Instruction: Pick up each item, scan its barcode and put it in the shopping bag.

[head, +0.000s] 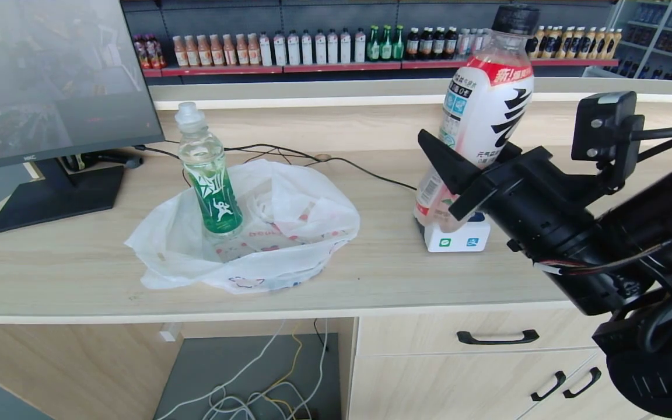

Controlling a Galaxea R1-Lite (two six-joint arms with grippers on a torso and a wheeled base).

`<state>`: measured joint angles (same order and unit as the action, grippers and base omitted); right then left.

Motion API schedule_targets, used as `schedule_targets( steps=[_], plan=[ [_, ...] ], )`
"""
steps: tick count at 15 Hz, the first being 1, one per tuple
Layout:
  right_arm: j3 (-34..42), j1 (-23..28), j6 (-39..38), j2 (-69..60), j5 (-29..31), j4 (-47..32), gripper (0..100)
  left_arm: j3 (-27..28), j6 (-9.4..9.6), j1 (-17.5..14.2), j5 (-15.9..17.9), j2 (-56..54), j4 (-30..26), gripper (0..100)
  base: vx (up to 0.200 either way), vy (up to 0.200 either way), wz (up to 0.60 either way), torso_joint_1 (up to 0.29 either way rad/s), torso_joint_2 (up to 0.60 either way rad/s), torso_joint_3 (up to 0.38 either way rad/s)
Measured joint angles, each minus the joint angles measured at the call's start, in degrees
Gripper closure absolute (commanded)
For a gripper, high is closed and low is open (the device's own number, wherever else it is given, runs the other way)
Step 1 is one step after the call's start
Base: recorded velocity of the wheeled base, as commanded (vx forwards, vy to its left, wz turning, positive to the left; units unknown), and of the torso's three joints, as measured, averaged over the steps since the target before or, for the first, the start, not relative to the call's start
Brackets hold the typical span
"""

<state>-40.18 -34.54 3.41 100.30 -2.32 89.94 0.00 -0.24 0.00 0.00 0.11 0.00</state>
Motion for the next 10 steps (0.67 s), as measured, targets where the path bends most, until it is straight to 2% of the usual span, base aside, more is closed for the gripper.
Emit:
schedule_targets(
  steps=[2,9,10],
  plan=[
    [0.0,-0.2,-0.7,0.5,1.7,0.0,100,0.0,0.02,0.0,0.0,0.0,0.0,0,0.000,0.000,0.00,0.000,0.00,0.000],
    [2.4,-0.3,-2.9,0.5,1.9,0.0,100,0.0,-0.02,0.0,0.0,0.0,0.0,0,0.000,0.000,0.00,0.000,0.00,0.000],
    [2.8,-0.2,-2.9,0.3,1.9,0.0,100,0.0,-0.13,0.0,0.0,0.0,0.0,0,0.000,0.200,0.00,0.002,-0.01,-0.002]
  ],
)
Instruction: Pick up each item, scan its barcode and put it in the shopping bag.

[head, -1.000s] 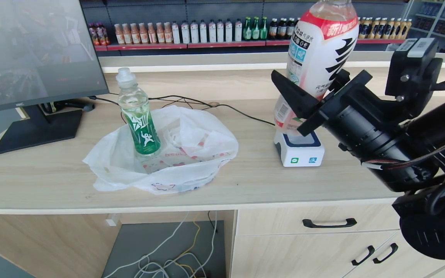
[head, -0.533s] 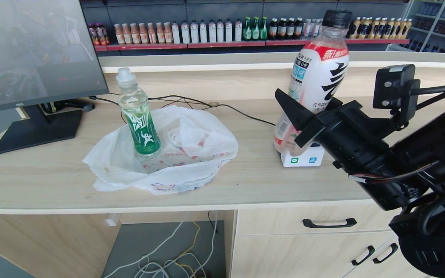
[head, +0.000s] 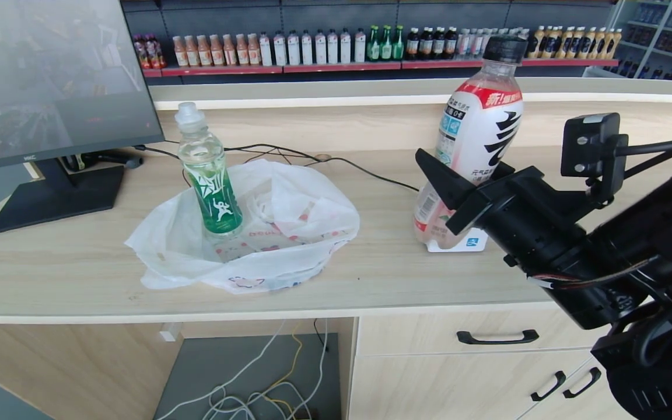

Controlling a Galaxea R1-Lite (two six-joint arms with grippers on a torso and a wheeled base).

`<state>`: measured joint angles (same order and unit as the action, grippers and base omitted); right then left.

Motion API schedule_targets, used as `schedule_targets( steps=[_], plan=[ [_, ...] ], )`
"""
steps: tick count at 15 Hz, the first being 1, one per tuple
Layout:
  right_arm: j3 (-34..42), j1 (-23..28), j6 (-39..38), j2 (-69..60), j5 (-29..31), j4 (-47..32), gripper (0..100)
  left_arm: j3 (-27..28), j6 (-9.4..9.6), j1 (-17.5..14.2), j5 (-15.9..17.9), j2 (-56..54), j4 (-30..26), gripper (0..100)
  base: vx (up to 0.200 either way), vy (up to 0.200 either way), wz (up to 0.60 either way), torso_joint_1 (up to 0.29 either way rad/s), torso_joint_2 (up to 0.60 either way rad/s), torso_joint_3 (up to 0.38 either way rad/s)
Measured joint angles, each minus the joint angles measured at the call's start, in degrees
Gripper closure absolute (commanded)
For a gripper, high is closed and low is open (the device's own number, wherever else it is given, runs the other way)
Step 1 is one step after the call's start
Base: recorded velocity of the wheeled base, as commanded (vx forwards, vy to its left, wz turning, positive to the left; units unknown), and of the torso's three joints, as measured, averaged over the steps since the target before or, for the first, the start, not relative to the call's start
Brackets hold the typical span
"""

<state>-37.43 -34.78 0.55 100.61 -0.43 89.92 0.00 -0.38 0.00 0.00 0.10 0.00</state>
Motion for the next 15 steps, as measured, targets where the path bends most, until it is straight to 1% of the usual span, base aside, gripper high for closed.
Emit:
schedule_targets(
  steps=[8,15],
  plan=[
    [0.3,0.0,0.0,-0.1,-0.1,-0.1,100,0.0,-0.17,0.0,0.0,0.0,0.0,0,0.000,0.200,0.00,0.002,0.00,0.002],
    [-0.7,1.5,0.0,0.6,0.0,0.0,100,0.0,-0.06,0.0,0.0,0.0,0.0,0,0.000,0.200,0.00,0.002,0.00,0.002]
  ],
)
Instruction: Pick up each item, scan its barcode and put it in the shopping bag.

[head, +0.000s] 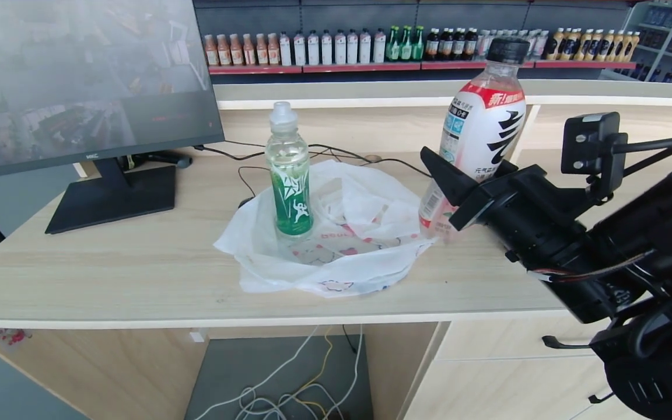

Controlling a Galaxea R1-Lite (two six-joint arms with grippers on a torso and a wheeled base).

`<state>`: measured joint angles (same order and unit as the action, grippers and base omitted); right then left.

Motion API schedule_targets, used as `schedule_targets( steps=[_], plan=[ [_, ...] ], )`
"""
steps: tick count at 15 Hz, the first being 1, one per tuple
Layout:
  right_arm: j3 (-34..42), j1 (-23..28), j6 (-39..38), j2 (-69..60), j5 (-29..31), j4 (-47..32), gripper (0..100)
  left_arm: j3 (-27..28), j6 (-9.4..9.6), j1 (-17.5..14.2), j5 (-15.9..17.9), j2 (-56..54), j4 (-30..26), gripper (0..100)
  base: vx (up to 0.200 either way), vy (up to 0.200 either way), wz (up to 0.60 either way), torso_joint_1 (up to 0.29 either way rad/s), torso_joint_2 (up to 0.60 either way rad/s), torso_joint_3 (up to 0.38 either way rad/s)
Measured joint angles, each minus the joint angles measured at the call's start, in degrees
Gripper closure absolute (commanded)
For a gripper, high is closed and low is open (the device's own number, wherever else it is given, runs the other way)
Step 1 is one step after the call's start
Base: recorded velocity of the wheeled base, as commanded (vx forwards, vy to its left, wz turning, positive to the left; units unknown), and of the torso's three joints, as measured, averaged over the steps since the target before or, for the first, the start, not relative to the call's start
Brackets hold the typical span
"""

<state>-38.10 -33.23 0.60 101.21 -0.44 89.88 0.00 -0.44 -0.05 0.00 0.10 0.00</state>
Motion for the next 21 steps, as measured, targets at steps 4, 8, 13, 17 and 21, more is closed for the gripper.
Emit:
schedule_targets(
  steps=[4,8,13,17,21],
  plan=[
    [-1.9,1.1,-0.2,1.6,0.0,0.0,100,0.0,0.20,0.0,0.0,0.0,0.0,0,0.000,0.000,0.00,0.000,0.00,0.000],
    [-3.9,2.3,-0.3,3.2,0.0,0.1,100,0.0,0.20,0.0,0.0,0.0,0.0,0,0.000,0.000,0.00,0.000,0.00,0.000],
    [-5.6,5.0,-0.7,5.7,0.0,0.1,100,0.0,-0.05,0.0,0.0,0.0,0.0,0,0.000,0.000,0.00,0.000,0.00,0.000],
    [-9.5,5.1,-0.8,10.0,-0.1,0.0,100,0.0,-0.05,0.0,0.0,0.0,0.0,0,0.000,0.000,0.00,0.000,0.00,0.000],
    [-15.2,5.4,-0.8,14.8,-0.1,0.1,100,0.0,-0.10,0.0,0.0,0.0,0.0,0,0.000,0.000,0.00,0.000,0.00,0.000]
  ],
)
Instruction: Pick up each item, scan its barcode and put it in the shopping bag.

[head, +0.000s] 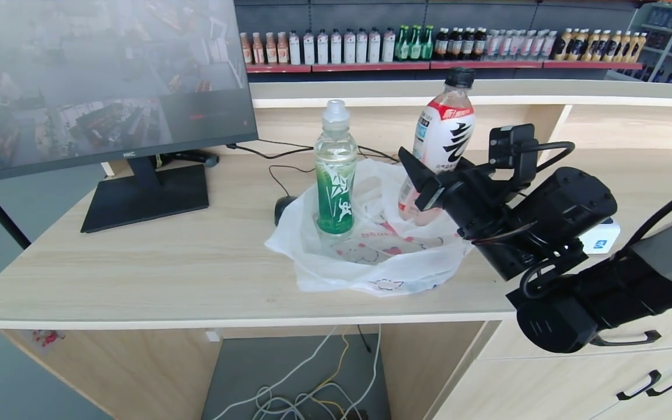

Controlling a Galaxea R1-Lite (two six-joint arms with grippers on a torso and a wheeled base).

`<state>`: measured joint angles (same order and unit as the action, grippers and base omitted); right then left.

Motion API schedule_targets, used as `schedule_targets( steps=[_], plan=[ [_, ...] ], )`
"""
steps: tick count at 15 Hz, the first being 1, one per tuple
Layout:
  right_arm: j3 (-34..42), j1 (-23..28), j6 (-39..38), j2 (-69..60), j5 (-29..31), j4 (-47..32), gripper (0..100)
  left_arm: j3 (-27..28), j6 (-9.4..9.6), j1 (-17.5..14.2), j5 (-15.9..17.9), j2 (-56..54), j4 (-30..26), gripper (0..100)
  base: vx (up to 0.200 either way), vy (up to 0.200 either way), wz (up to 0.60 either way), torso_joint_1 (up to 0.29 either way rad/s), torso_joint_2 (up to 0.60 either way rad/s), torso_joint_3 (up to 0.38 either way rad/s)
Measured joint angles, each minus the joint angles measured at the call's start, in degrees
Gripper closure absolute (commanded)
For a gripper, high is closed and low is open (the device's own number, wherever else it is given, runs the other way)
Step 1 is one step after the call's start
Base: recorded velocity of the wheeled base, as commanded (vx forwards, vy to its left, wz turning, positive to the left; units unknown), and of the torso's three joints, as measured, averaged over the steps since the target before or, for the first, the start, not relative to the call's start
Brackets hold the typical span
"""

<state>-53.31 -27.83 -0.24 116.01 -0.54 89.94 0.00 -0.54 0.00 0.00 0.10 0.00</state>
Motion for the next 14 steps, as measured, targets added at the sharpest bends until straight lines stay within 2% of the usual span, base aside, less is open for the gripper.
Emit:
schedule_targets(
  steps=[6,14],
  plan=[
    [-3.9,1.2,0.0,5.0,0.0,0.0,100,0.0,-0.06,-0.1,0.0,0.0,0.0,0,0.000,0.000,0.00,0.000,0.00,0.000],
    [-4.6,1.2,-0.1,7.3,0.0,0.0,100,0.0,-0.06,0.0,0.0,0.0,0.0,0,0.000,0.000,0.00,0.000,0.00,0.000]
  ],
)
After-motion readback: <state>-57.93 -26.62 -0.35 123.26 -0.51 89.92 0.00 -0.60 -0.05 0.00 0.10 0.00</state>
